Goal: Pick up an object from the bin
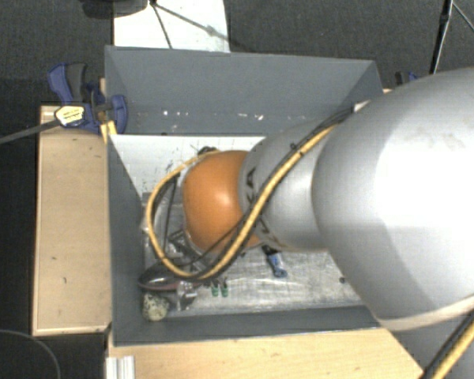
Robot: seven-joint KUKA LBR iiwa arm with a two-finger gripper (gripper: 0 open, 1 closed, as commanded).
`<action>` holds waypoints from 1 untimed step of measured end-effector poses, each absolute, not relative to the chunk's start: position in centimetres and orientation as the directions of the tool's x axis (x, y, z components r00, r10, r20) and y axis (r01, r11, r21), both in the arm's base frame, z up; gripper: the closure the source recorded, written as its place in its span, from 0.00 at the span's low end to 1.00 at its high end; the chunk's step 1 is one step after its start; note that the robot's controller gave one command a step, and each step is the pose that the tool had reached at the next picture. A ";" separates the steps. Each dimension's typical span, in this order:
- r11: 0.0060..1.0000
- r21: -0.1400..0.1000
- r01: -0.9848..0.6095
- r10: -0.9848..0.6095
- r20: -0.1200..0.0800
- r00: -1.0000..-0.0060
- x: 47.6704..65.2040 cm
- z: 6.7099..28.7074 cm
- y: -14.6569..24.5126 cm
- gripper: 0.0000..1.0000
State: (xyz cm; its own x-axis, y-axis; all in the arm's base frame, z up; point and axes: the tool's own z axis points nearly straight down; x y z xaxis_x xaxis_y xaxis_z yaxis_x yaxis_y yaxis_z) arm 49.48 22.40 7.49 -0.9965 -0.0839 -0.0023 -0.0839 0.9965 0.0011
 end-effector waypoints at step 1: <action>0.986 0.007 -0.166 -0.166 -0.012 -0.986 51.2 7.4 19.8 1.00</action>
Offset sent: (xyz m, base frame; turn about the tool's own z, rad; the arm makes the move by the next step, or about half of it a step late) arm 0.0144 -0.0291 -0.0049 -0.0815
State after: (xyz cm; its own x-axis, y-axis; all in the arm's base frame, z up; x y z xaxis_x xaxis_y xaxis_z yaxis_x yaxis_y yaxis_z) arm 51.18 19.83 7.41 -0.9861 -0.1657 -0.0116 -0.1658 0.9861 0.0075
